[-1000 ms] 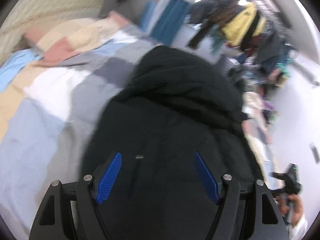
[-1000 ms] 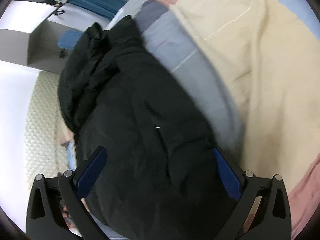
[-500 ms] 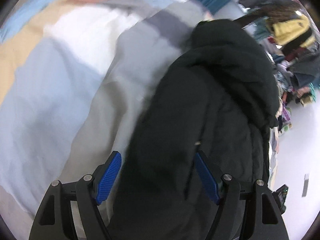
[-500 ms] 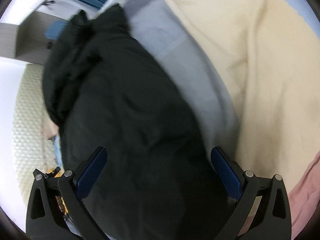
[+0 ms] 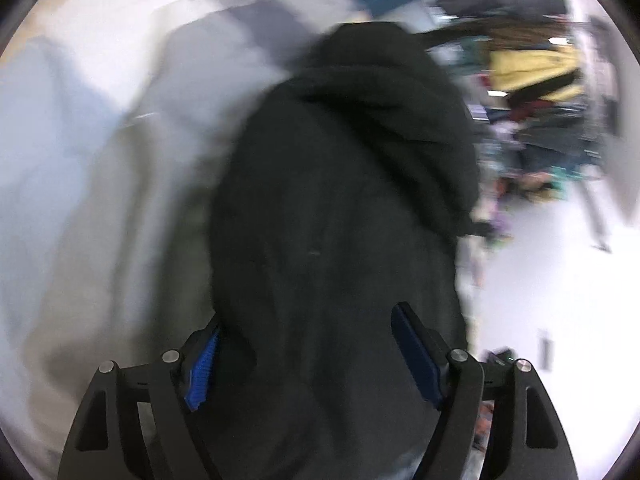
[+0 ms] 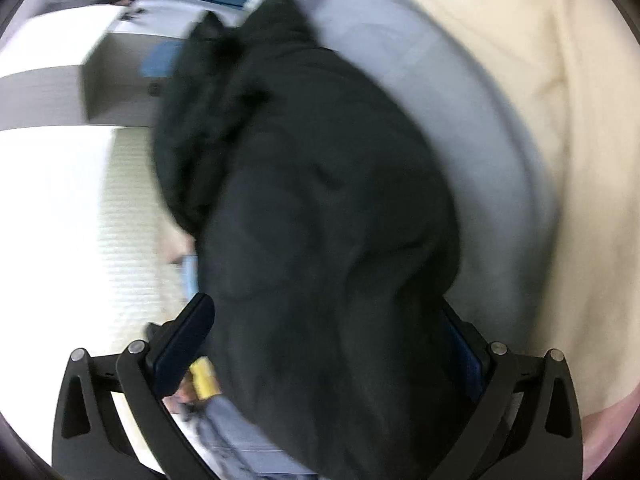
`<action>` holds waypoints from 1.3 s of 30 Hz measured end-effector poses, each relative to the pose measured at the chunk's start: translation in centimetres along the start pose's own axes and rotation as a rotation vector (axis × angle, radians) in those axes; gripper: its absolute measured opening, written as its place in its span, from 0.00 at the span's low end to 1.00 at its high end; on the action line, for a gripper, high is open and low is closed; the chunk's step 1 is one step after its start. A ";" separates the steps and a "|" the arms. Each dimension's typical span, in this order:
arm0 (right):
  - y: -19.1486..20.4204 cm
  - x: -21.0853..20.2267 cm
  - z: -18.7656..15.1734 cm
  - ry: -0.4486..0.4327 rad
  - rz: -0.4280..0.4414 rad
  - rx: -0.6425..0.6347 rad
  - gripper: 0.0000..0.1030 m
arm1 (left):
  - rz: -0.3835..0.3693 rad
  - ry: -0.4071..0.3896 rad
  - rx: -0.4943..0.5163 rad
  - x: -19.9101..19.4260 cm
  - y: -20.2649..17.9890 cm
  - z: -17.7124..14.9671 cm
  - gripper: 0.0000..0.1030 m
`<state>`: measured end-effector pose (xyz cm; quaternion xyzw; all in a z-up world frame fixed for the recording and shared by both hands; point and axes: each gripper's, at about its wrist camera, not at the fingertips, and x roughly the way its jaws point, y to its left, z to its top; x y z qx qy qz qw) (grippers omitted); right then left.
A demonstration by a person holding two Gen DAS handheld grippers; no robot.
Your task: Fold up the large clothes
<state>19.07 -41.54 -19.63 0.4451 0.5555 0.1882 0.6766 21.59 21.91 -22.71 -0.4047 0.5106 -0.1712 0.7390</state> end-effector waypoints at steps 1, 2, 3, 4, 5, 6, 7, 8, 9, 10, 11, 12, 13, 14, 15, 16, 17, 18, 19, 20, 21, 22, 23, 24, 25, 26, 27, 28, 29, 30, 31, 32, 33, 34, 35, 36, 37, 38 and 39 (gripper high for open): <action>0.6 -0.4 -0.1 -0.017 0.067 -0.014 1.00 | -0.032 -0.007 0.021 -0.3 -0.5 0.0 0.79; 1.4 -0.8 -0.2 -0.026 0.108 -0.029 1.00 | -0.063 -0.016 0.049 -0.6 -1.2 -0.2 0.79; 2.1 -1.1 -0.3 -0.034 0.152 -0.056 1.00 | -0.079 -0.019 0.068 -0.7 -1.6 -0.3 0.79; 2.9 -1.1 -0.5 -0.039 0.182 -0.084 1.00 | -0.085 -0.019 0.078 -0.7 -1.8 -0.3 0.79; 3.4 -0.9 -0.6 -0.040 0.195 -0.104 1.00 | -0.075 -0.016 0.081 -0.5 -1.9 -0.3 0.79; 3.8 -0.7 -0.7 -0.037 0.200 -0.122 1.00 | -0.063 -0.011 0.075 -0.3 -1.8 -0.1 0.79; 4.0 -0.4 -0.8 -0.030 0.197 -0.135 1.00 | -0.041 0.002 0.054 0.0 -1.3 0.0 0.79; 4.1 0.0 -0.8 -0.024 0.183 -0.139 1.00 | -0.013 0.019 0.021 0.5 -0.6 0.2 0.79; 3.9 0.4 -0.8 -0.016 0.162 -0.132 1.00 | 0.003 0.027 0.001 0.8 0.0 0.3 0.79; 3.7 1.0 -0.7 -0.007 0.135 -0.116 1.00 | 0.031 0.036 -0.028 1.0 0.7 0.5 0.79; 3.1 1.0 -0.5 0.001 0.109 -0.095 1.00 | 0.076 0.037 -0.051 1.3 1.2 0.7 0.79; 2.2 1.1 -0.4 0.011 0.072 -0.067 1.00 | 0.110 0.034 -0.056 1.3 1.4 0.6 0.79; 1.2 1.7 -0.2 0.028 0.015 -0.027 1.00 | 0.151 0.031 -0.065 1.6 1.8 0.6 0.79; 0.2 1.4 -0.5 0.037 -0.023 0.002 1.00 | 0.178 0.038 -0.079 1.9 2.0 0.7 0.79; -0.8 1.5 -0.4 0.043 -0.073 0.035 1.00 | 0.193 0.050 -0.085 2.1 2.5 0.6 0.79; -1.8 1.7 -0.3 0.053 -0.133 0.063 1.00 | 0.215 0.066 -0.095 2.4 2.7 0.7 0.79; -2.5 1.7 -0.2 0.056 -0.170 0.092 1.00 | 0.236 0.074 -0.103 2.7 3.1 0.7 0.79; -3.3 1.9 -0.3 0.058 -0.199 0.120 1.00 | 0.251 0.084 -0.111 3.0 3.3 0.7 0.79; -3.7 2.1 -0.3 0.068 -0.215 0.131 1.00 | 0.247 0.093 -0.110 3.0 3.3 0.7 0.79; -3.5 2.3 -0.3 0.075 -0.218 0.120 1.00 | 0.222 0.106 -0.101 3.2 3.0 0.7 0.79; -3.0 2.5 -0.4 0.082 -0.217 0.099 1.00 | 0.182 0.114 -0.082 3.3 2.8 0.4 0.79; -2.3 2.9 -0.5 0.095 -0.194 0.072 1.00 | 0.142 0.119 -0.063 3.4 2.3 0.1 0.79; -1.3 3.4 -0.7 0.111 -0.153 0.035 1.00 | 0.104 0.120 -0.039 3.4 1.6 -0.1 0.79; -0.5 3.6 -0.9 0.120 -0.116 0.000 1.00 | 0.071 0.118 -0.003 3.1 0.8 -0.3 0.79; 0.8 3.8 -1.2 0.127 -0.073 -0.052 1.00 | 0.038 0.116 0.035 2.9 -0.1 -0.6 0.79; 1.6 3.7 -1.3 0.129 -0.045 -0.091 1.00 | 0.011 0.117 0.058 2.9 -0.6 -0.7 0.79; 2.7 3.7 -1.6 0.130 -0.008 -0.142 1.00 | -0.013 0.115 0.078 2.7 -1.1 -0.9 0.79; 3.7 3.5 -1.8 0.129 0.024 -0.183 1.00 | -0.017 0.112 0.085 2.7 -1.2 -0.9 0.79; 4.1 3.4 -2.1 0.127 0.041 -0.204 1.00 | -0.010 0.114 0.081 2.8 -1.2 -0.8 0.79; 4.3 3.4 -2.1 0.125 0.050 -0.212 1.00 | 0.001 0.121 0.065 3.0 -1.0 -0.7 0.79; 4.1 3.4 -2.1 0.122 0.046 -0.200 1.00 | 0.018 0.132 0.042 3.3 -0.5 -0.6 0.79; 3.5 3.6 -2.0 0.124 0.037 -0.175 1.00 | 0.042 0.144 0.023 3.7 -0.1 -0.6 0.79; 2.5 4.0 -1.9 0.131 0.014 -0.129 1.00 | 0.063 0.155 0.012 4.0 0.5 -0.6 0.79; 1.7 4.1 -1.8 0.136 -0.012 -0.092 1.00 | 0.084 0.166 0.003 4.4 0.6 -0.6 0.79; 0.8 3.6 -1.7 0.140 -0.055 -0.050 1.00 | 0.106 0.176 -0.001 4.9 0.6 -0.6 0.79; -0.1 3.6 -1.6 0.137 -0.091 -0.018 1.00 | 0.118 0.180 -0.001 5.4 0.7 -0.9 0.79; -0.7 3.4 -1.4 0.128 -0.115 0.011 1.00 | 0.136 0.187 0.002 5.6 0.7 -1.0 0.78; -1.1 3.1 -1.4 0.123 -0.136 0.030 1.00 | 0.147 0.192 0.009 5.7 0.6 -1.1 0.77; -1.5 3.1 -1.3 0.123 -0.158 0.043 0.98 | 0.149 0.196 0.017 5.8 0.6 -1.3 0.76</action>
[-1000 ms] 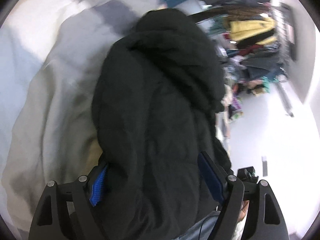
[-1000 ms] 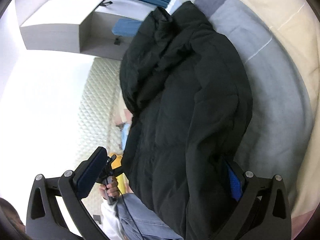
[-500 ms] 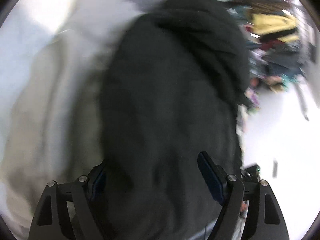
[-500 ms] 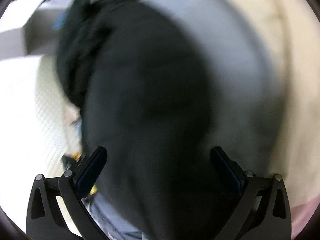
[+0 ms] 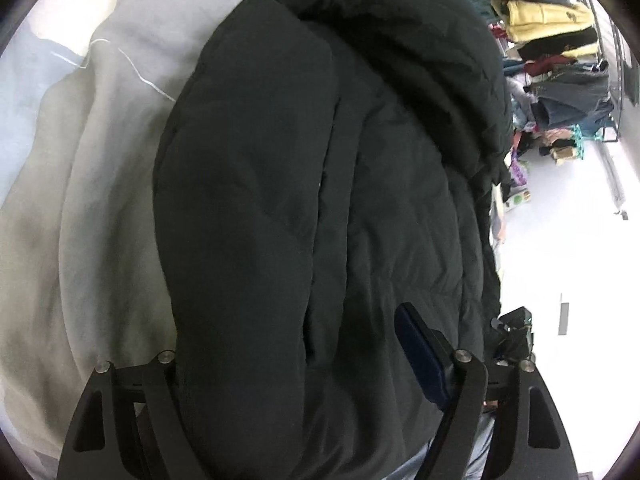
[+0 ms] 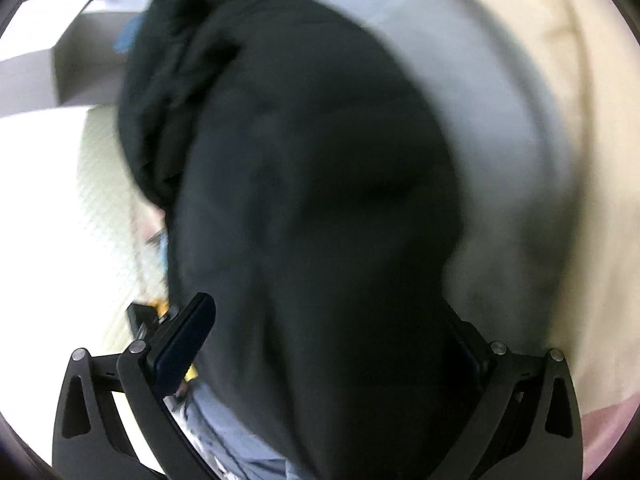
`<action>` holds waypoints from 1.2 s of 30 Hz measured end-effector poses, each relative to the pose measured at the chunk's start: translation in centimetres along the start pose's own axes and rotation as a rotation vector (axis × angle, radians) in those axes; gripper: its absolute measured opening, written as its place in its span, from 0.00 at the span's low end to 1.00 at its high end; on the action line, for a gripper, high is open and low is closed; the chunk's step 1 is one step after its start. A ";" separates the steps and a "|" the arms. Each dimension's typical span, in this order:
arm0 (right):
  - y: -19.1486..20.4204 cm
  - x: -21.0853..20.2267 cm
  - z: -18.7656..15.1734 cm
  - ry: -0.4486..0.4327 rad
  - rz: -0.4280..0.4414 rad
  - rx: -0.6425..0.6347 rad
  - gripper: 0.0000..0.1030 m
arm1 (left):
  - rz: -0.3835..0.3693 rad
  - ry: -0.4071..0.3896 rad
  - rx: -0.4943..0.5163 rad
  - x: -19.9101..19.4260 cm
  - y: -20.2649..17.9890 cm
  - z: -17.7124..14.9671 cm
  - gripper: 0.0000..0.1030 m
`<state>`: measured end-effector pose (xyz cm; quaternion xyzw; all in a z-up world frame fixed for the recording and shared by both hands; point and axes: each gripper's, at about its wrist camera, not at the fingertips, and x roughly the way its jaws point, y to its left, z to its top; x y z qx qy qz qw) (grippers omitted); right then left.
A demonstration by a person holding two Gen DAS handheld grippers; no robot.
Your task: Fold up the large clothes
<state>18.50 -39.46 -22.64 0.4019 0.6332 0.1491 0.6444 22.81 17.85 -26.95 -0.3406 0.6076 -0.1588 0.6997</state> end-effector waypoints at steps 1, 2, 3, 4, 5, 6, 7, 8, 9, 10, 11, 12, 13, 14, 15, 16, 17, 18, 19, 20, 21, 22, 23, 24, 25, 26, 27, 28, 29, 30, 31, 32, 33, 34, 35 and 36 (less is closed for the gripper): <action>-0.1 0.2 0.0 0.007 -0.003 -0.003 0.97 | -0.002 0.002 0.009 0.1 -0.2 -0.1 0.74; 0.3 0.5 0.0 0.014 0.000 -0.017 0.93 | -0.006 0.001 0.014 0.1 -0.2 -0.2 0.72; 0.9 0.9 -0.2 0.019 0.006 -0.040 0.84 | -0.015 0.001 0.020 0.0 -0.4 -0.2 0.68; 1.8 1.1 -0.4 0.028 0.017 -0.080 0.80 | -0.038 0.006 0.028 0.0 -0.6 -0.3 0.65; 2.7 1.5 -0.6 0.029 0.029 -0.115 0.74 | -0.075 0.012 0.039 -0.1 -0.9 -0.4 0.64; 3.7 1.2 -1.0 0.023 0.065 -0.163 0.74 | -0.097 0.011 0.046 -0.2 -1.1 -0.5 0.64; 4.6 0.7 -1.4 0.009 0.108 -0.215 0.74 | -0.127 0.006 0.060 -0.5 -1.6 -0.6 0.64; 5.7 0.1 -1.9 -0.015 0.139 -0.263 0.74 | -0.146 0.001 0.072 -1.0 -1.7 -0.8 0.64; 6.4 -0.5 -2.4 -0.039 0.167 -0.298 0.73 | -0.170 -0.005 0.083 -1.4 -2.1 -1.0 0.63; 6.9 -1.0 -2.8 -0.055 0.191 -0.323 0.71 | -0.189 -0.012 0.094 -1.6 -2.4 -1.2 0.63; 7.2 -1.0 -2.9 -0.065 0.198 -0.336 0.65 | -0.197 -0.018 0.107 -1.9 -2.8 -1.4 0.62; 7.3 -1.2 -3.2 -0.077 0.193 -0.344 0.59 | -0.187 -0.034 0.116 -2.2 -3.1 -1.6 0.54; 7.1 -1.2 -3.2 -0.082 0.177 -0.343 0.54 | -0.153 -0.055 0.117 -2.3 -3.3 -1.8 0.41; 6.6 -1.6 -3.2 -0.086 0.159 -0.338 0.43 | -0.115 -0.083 0.106 -2.4 -3.2 -2.2 0.38; 6.0 -2.1 -2.8 -0.093 0.138 -0.331 0.33 | -0.110 -0.095 0.091 -2.3 -3.2 -2.4 0.37; 5.7 -2.3 -2.8 -0.104 0.120 -0.326 0.29 | -0.094 -0.104 0.088 -2.0 -3.4 -2.7 0.32; 5.5 -2.6 -3.0 -0.120 0.107 -0.325 0.21 | -0.071 -0.115 0.091 -1.8 -3.6 -2.9 0.27; 5.6 -2.9 -3.1 -0.140 0.099 -0.331 0.18 | -0.050 -0.135 0.085 -2.0 -3.5 -3.1 0.18; 5.8 -3.1 -3.2 -0.159 0.096 -0.342 0.17 | -0.048 -0.151 0.069 -2.2 -3.3 -3.2 0.15; 6.1 -3.3 -3.0 -0.172 0.091 -0.354 0.15 | -0.050 -0.164 0.055 -2.4 -3.2 -3.3 0.14; 6.7 -3.1 -3.3 -0.183 0.085 -0.365 0.14 | -0.051 -0.178 0.044 -3.0 -2.9 -3.4 0.12; 6.9 -3.4 -3.4 -0.197 0.081 -0.376 0.13 | -0.053 -0.186 0.036 -3.3 -2.9 -3.5 0.11; 6.9 -3.7 -3.6 -0.207 0.079 -0.382 0.12 | -0.062 -0.194 0.025 -3.8 -2.7 -3.5 0.10; 7.0 -4.1 -3.7 -0.220 0.078 -0.386 0.11 | -0.081 -0.206 0.012 -4.3 -2.7 -3.6 0.09; 7.3 -3.8 -3.6 -0.234 0.085 -0.385 0.11 | -0.098 -0.215 0.007 -4.6 -2.9 -3.6 0.08; 7.3 -4.4 -3.7 -0.253 0.099 -0.386 0.11 | -0.108 -0.227 0.008 -5.3 -3.2 -3.9 0.08; 7.3 -5.2 -3.8 -0.272 0.112 -0.388 0.10 | -0.110 -0.233 0.009 -5.8 -2.9 -4.0 0.07; 7.5 -5.2 -3.9 -0.284 0.120 -0.388 0.10 | -0.118 -0.237 0.008 -6.4 -3.1 -4.1 0.07; 7.6 -5.8 -4.1 -0.295 0.129 -0.390 0.10 | -0.121 -0.240 0.004 -6.9 -3.3 -4.1 0.07; 7.7 -6.3 -4.4 -0.303 0.137 -0.396 0.10 | -0.107 -0.244 0.001 -7.7 -3.5 -4.3 0.07; 8.1 -6.8 -4.8 -0.309 0.143 -0.408 0.10 | -0.097 -0.247 0.005 -8.3 -3.8 -4.4 0.07; 8.3 -7.4 -5.0 -0.315 0.149 -0.421 0.10 | -0.098 -0.252 0.005 -8.9 -4.1 -4.6 0.07; 8.6 -8.2 -5.2 -0.323 0.156 -0.434 0.10 | -0.101 -0.254 0.004 -9.5 -4.2 -4.7 0.07; 8.9 -9.0 -5.6 -0.331 0.166 -0.446 0.10 | -0.106 -0.260 -0.003 -9.9 -5.0 -4.8 0.07; 9.1 -9.3 -5.8 -0.336 0.170 -0.452 0.10 | -0.109 -0.265 -0.007 -10.4 -5.2 -4.9 0.07; 9.4 -9.9 -6.0 -0.343 0.174 -0.460 0.10 | -0.107 -0.271 -0.007 -11.2 -5.5 -5.0 0.07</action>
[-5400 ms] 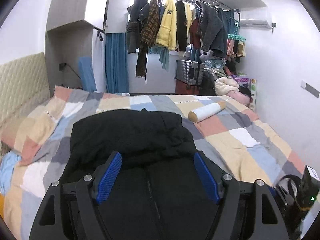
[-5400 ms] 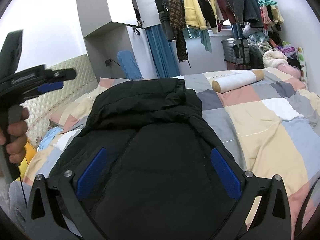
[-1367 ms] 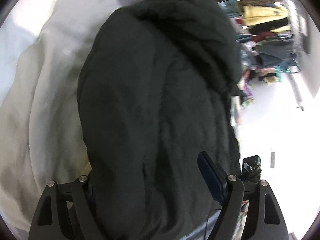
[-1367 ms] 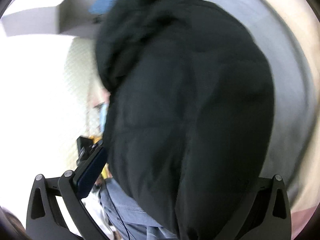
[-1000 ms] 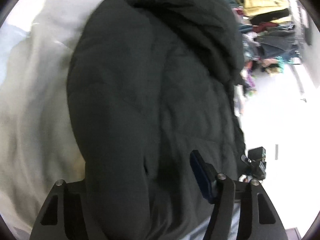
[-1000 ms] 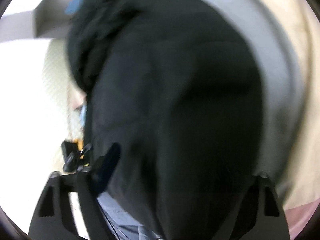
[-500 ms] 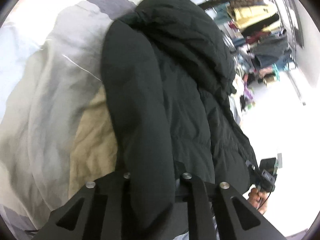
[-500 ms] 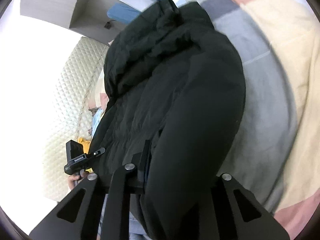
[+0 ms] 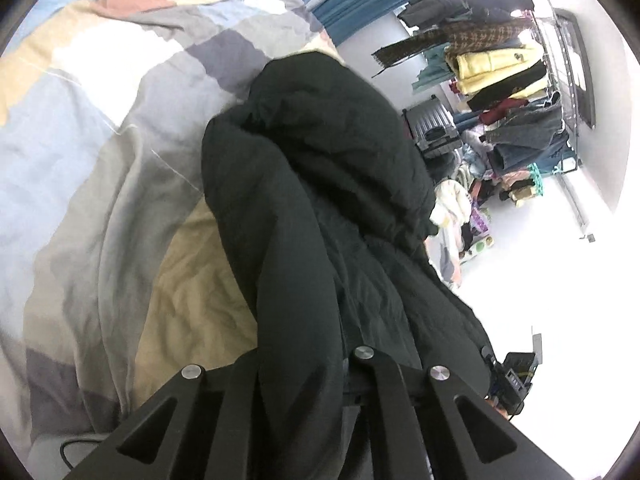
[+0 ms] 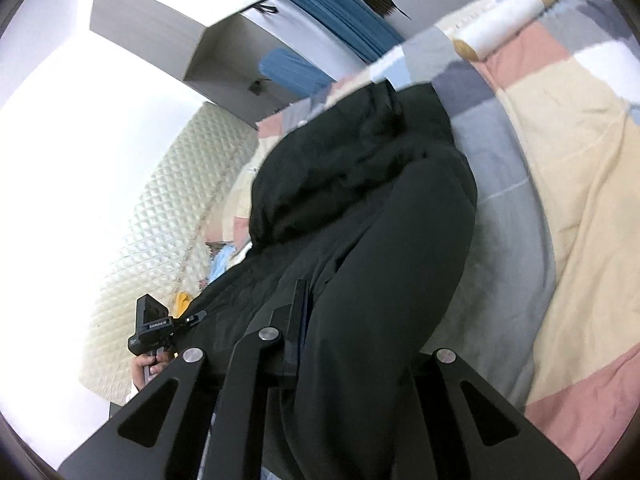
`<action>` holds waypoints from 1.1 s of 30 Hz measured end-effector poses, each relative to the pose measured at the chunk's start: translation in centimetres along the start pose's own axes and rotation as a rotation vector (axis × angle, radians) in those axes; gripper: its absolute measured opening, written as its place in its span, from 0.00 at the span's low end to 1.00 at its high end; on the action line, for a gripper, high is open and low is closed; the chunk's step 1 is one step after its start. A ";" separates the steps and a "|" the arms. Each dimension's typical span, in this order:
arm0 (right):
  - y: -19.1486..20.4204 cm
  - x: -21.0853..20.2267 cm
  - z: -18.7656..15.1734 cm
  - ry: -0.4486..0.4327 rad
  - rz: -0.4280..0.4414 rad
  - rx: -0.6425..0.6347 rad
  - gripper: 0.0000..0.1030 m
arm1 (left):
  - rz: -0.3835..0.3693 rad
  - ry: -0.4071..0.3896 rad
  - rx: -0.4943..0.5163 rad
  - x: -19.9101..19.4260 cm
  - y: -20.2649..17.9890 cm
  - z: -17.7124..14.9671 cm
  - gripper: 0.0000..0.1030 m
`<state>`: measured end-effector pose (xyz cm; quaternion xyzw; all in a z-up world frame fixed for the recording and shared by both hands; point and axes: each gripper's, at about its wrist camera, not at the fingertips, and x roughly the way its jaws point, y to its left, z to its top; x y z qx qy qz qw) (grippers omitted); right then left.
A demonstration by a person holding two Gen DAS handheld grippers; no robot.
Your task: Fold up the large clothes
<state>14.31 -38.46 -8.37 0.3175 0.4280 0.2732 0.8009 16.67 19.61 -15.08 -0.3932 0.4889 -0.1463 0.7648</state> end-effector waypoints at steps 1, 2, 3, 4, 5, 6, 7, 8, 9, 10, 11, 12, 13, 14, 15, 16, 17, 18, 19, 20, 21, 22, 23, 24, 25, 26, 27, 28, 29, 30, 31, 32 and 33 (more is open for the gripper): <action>0.4 -0.5 0.1 -0.008 0.006 -0.005 0.10 | 0.004 -0.008 0.004 -0.7 -0.4 0.0 0.07; 0.7 -0.8 0.1 -0.014 0.011 -0.006 0.10 | 0.006 -0.017 0.008 -1.5 -0.8 0.0 0.07; 1.1 -1.1 0.1 -0.021 0.017 -0.010 0.10 | 0.005 -0.021 0.011 -1.9 -1.1 -0.1 0.07; 1.6 -1.6 0.1 -0.030 0.023 -0.018 0.10 | 0.001 -0.028 0.011 -2.5 -1.6 -0.3 0.07; 1.9 -2.2 0.1 -0.036 0.027 -0.024 0.10 | -0.001 -0.032 0.012 -3.2 -1.9 -0.4 0.07; 2.2 -2.8 -0.2 -0.043 0.033 -0.031 0.10 | -0.002 -0.034 0.012 -3.8 -2.3 -0.5 0.07; 2.6 -3.3 -0.3 -0.049 0.041 -0.037 0.10 | 0.007 -0.029 0.012 -4.4 -2.8 -0.7 0.07; 3.0 -3.7 -0.4 -0.051 0.044 -0.045 0.10 | 0.018 -0.023 0.006 -4.9 -3.1 -0.9 0.07; 3.5 -4.0 -0.3 -0.049 0.041 -0.053 0.10 | 0.023 -0.017 -0.001 -5.5 -3.5 -1.0 0.07; 3.8 -4.4 -0.3 -0.048 0.038 -0.059 0.10 | 0.027 -0.022 0.003 -6.5 -4.1 -1.1 0.07; 4.5 -5.0 -0.2 -0.051 0.037 -0.073 0.10 | 0.030 -0.031 0.009 -7.3 -4.5 -1.2 0.07; 5.2 -5.6 -0.3 -0.055 0.036 -0.088 0.10 | 0.031 -0.041 0.015 -8.3 -5.1 -1.4 0.07; 5.9 -6.4 -0.5 -0.058 0.037 -0.099 0.10 | 0.031 -0.051 0.024 -9.5 -5.8 -1.6 0.07; 6.6 -7.2 -0.8 -0.061 0.037 -0.111 0.10 | 0.032 -0.055 0.034 -10.5 -6.3 -1.9 0.07; 7.2 -7.9 -1.0 -0.064 0.036 -0.121 0.10 | 0.035 -0.057 0.040 -11.3 -6.8 -2.1 0.07; 7.9 -8.7 -1.3 -0.065 0.033 -0.133 0.11 | 0.037 -0.056 0.042 -12.1 -7.1 -2.4 0.07; 8.5 -9.6 -1.7 -0.066 0.032 -0.146 0.11 | 0.040 -0.057 0.049 -13.1 -7.5 -2.6 0.07; 9.1 -10.4 -2.2 -0.066 0.035 -0.161 0.11 | 0.040 -0.060 0.054 -13.8 -7.8 -2.9 0.07; 9.6 -11.1 -2.6 -0.067 0.037 -0.174 0.11 | 0.039 -0.061 0.065 -14.7 -8.2 -3.1 0.07; 9.9 -11.8 -3.0 -0.067 0.037 -0.183 0.11 | 0.040 -0.062 0.072 -15.4 -8.5 -3.4 0.07; 10.3 -12.5 -3.4 -0.067 0.036 -0.191 0.11 | 0.042 -0.062 0.080 -16.3 -9.1 -3.8 0.07; 10.6 -13.0 -3.7 -0.065 0.035 -0.193 0.11 | 0.045 -0.061 0.088 -16.7 -9.4 -3.9 0.07; 10.8 -13.3 -3.8 -0.064 0.033 -0.191 0.11 | 0.057 -0.061 0.104 -17.1 -9.9 -4.0 0.07; 10.9 -13.5 -3.7 -0.061 0.027 -0.185 0.11 | 0.065 -0.061 0.112 -17.2 -10.2 -4.1 0.07; 11.1 -13.5 -3.5 -0.060 0.018 -0.177 0.11 | 0.080 -0.062 0.121 -17.2 -10.6 -4.0 0.07; 11.2 -13.7 -3.5 -0.061 0.012 -0.173 0.11 | 0.095 -0.062 0.130 -17.1 -11.0 -3.6 0.07; 11.2 -13.4 -2.9 -0.063 0.001 -0.166 0.11 | 0.104 -0.067 0.132 -16.9 -11.3 -3.3 0.07; 11.1 -12.9 -2.1 -0.068 -0.011 -0.155 0.11 | 0.113 -0.072 0.133 -16.5 -11.5 -3.0 0.07; 11.1 -12.7 -1.5 -0.073 -0.018 -0.147 0.11 | 0.123 -0.076 0.138 -16.2 -11.7 -2.6 0.07; 10.9 -12.1 -0.4 -0.081 -0.029 -0.136 0.11 | 0.134 -0.079 0.144 -15.9 -12.1 -2.0 0.08; 10.6 -11.6 0.7 -0.089 -0.039 -0.120 0.11 | 0.138 -0.080 0.147 -15.5 -12.5 -1.1 0.08; 10.5 -11.2 1.4 -0.093 -0.047 -0.112 0.11 | 0.139 -0.073 0.138 -15.2 -12.9 -0.1 0.08; 10.2 -10.6 2.6 -0.098 -0.061 -0.104 0.11 | 0.131 -0.071 0.118 -14.8 -13.0 0.9 0.09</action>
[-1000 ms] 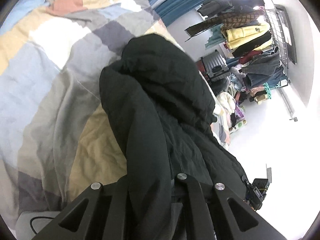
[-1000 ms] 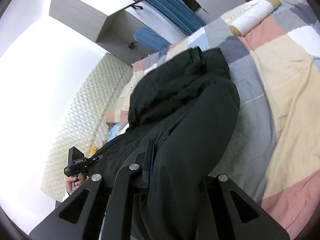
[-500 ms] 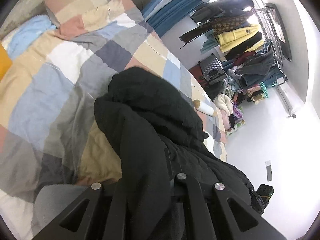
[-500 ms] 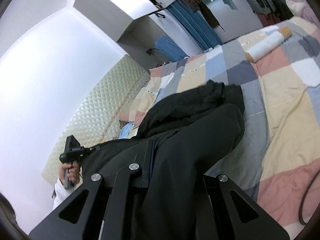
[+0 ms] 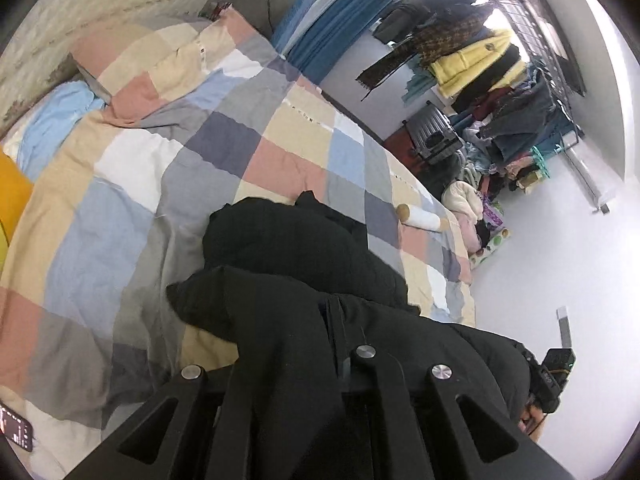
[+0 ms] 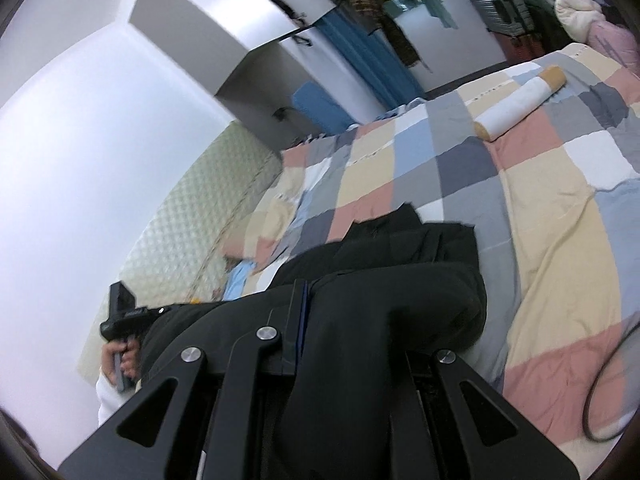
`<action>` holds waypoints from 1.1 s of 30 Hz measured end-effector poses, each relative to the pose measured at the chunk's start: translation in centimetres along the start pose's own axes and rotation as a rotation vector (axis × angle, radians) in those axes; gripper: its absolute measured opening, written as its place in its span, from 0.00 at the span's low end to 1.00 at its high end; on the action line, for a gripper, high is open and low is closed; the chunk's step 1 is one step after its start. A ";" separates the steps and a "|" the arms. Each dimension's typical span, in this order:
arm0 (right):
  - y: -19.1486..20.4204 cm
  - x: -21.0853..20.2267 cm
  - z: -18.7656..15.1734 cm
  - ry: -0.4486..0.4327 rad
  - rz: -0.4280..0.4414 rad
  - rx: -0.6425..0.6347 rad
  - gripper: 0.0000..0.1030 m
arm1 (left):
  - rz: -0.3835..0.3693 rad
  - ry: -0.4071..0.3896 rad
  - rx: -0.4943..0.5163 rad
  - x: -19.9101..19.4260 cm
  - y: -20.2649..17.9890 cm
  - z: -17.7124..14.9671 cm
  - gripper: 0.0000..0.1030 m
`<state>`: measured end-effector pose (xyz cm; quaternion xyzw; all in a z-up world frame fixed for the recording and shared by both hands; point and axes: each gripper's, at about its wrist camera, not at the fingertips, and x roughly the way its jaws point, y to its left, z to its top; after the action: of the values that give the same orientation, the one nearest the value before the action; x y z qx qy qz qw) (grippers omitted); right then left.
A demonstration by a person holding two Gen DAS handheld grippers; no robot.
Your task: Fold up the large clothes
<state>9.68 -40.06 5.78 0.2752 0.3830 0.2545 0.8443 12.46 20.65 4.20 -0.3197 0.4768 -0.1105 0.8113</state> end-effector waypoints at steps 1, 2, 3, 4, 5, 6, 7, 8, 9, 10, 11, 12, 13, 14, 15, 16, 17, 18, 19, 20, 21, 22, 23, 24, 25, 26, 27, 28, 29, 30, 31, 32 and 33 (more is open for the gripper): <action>-0.3 0.6 1.0 -0.005 -0.015 0.007 0.11 | -0.007 -0.002 -0.009 0.1 -0.3 0.8 0.09; -0.4 1.2 1.9 -0.009 -0.031 0.007 0.11 | -0.007 -0.007 -0.009 0.4 -0.6 1.6 0.09; -0.4 1.5 2.7 -0.015 -0.042 0.008 0.11 | 0.000 -0.016 -0.010 0.6 -1.2 2.8 0.09; -0.2 1.7 3.4 -0.021 -0.047 0.007 0.11 | 0.008 -0.022 -0.006 0.9 -1.7 3.7 0.10; -0.1 2.0 4.4 -0.028 -0.052 -0.001 0.11 | 0.017 -0.027 0.001 1.2 -2.2 4.7 0.10; 0.0 2.3 5.4 -0.035 -0.060 -0.013 0.11 | 0.022 -0.030 0.001 1.6 -2.5 5.3 0.10; 0.2 2.7 6.3 -0.042 -0.071 -0.022 0.11 | 0.027 -0.035 0.001 2.1 -2.9 6.3 0.10; 0.2 3.1 6.9 -0.046 -0.080 -0.030 0.11 | 0.041 -0.038 0.008 2.7 -3.4 7.3 0.10; 0.1 3.7 7.7 -0.051 -0.092 -0.040 0.11 | 0.061 -0.040 0.022 3.3 -3.9 8.2 0.10; 0.0 4.3 8.5 -0.055 -0.104 -0.052 0.11 | 0.087 -0.044 0.040 4.3 -4.4 9.2 0.10; -0.2 4.9 9.0 -0.059 -0.114 -0.060 0.11 | 0.113 -0.050 0.054 5.3 -4.9 10.0 0.10; -0.6 5.7 9.6 -0.063 -0.128 -0.065 0.11 | 0.136 -0.052 0.065 6.2 -5.2 10.7 0.11; -1.1 6.7 10.2 -0.066 -0.143 -0.063 0.11 | 0.164 -0.050 0.078 7.3 -5.6 11.3 0.11; -1.6 7.5 10.8 -0.067 -0.156 -0.056 0.11 | 0.186 -0.049 0.084 8.3 -5.9 11.8 0.11; -2.4 8.5 11.3 -0.065 -0.176 -0.043 0.11 | 0.198 -0.048 0.087 9.1 -6.0 12.1 0.11; -2.9 9.2 11.7 -0.063 -0.191 -0.032 0.11 | 0.223 -0.044 0.099 10.5 -6.3 12.7 0.11; -3.7 10.2 12.0 -0.061 -0.212 -0.021 0.11 | 0.234 -0.044 0.106 11.1 -6.4 12.9 0.11; -4.5 11.2 12.2 -0.058 -0.233 -0.019 0.11 | 0.251 -0.045 0.114 12.4 -6.4 13.4 0.11; -5.2 12.2 12.3 -0.054 -0.254 -0.023 0.12 | 0.264 -0.045 0.117 13.5 -6.4 13.8 0.11; -5.8 12.9 12.5 -0.052 -0.267 -0.026 0.12 | 0.276 -0.044 0.120 14.5 -6.3 14.1 0.11; -6.5 13.6 12.6 -0.048 -0.279 -0.027 0.12 | 0.292 -0.040 0.125 15.7 -6.1 14.5 0.12; -7.5 14.8 12.6 -0.040 -0.294 -0.024 0.12 | 0.307 -0.032 0.131 17.1 -5.8 14.8 0.12; -8.1 15.5 12.7 -0.031 -0.305 -0.023 0.12 | 0.322 -0.023 0.143 18.5 -5.6 15.2 0.12; -8.8 16.5 12.7 -0.016 -0.324 -0.028 0.12 | 0.329 -0.016 0.148 19.3 -5.4 15.5 0.12; -9.5 17.8 12.7 0.005 -0.353 -0.043 0.12 | 0.340 -0.006 0.152 20.7 -5.0 15.8 0.12; -10.0 18.5 12.7 0.016 -0.370 -0.054 0.11 | 0.352 0.003 0.156 22.1 -4.5 16.2 0.12; -10.6 19.6 12.6 0.028 -0.390 -0.069 0.11 | 0.360 0.008 0.159 23.2 -4.1 16.5 0.12; -11.1 20.4 12.5 0.035 -0.405 -0.082 0.11 | 0.366 0.011 0.159 24.1 -3.7 16.7 0.12; -11.4 21.1 12.5 0.038 -0.414 -0.092 0.11 | 0.370 0.015 0.154 25.0 -3.2 16.9 0.12; -11.9 22.0 12.4 0.043 -0.426 -0.104 0.11 | 0.373 0.018 0.145 26.1 -2.6 17.3 0.12; -12.4 22.9 12.4 0.049 -0.436 -0.113 0.11 | 0.375 0.025 0.135 27.2 -2.0 17.6 0.12; -12.8 23.7 12.4 0.054 -0.443 -0.117 0.11 | 0.376 0.028 0.125 28.2 -1.4 17.8 0.12; -13.4 24.6 12.3 0.063 -0.449 -0.118 0.11 | 0.378 0.030 0.119 28.8 -1.2 18.0 0.12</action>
<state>36.46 -37.29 -8.66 0.1249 0.4453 0.0906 0.8820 42.78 13.23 -9.21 -0.1743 0.5331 0.0112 0.8278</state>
